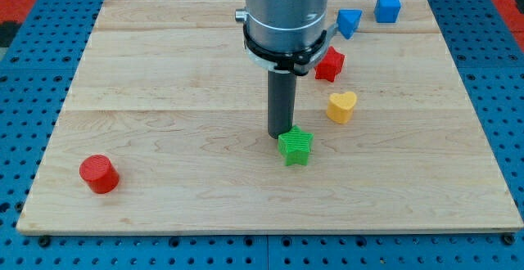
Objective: Push the red circle below the green star
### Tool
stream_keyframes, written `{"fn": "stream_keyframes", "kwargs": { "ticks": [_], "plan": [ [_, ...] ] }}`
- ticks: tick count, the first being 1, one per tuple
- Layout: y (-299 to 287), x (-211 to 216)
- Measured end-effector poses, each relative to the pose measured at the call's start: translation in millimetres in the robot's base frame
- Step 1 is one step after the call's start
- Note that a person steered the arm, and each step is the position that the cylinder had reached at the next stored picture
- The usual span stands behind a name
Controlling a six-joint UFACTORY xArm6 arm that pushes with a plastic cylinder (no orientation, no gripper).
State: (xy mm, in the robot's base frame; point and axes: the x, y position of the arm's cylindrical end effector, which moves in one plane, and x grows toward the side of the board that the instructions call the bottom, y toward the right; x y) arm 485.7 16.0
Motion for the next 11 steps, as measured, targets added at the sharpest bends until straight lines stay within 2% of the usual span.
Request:
{"fn": "stream_keyframes", "kwargs": {
  "ticks": [1,2,3,4,6,7,8,9,10,11],
  "plan": [
    [-14.4,22.3],
    [33.4,24.6],
    [52.8,24.6],
    [-26.3,25.0],
    [-298.2,-34.0],
    [-316.6,19.2],
    [-225.9,42.5],
    [-219.4,99.0],
    [-243.2,106.1],
    [-211.5,133.2]
  ]
}}
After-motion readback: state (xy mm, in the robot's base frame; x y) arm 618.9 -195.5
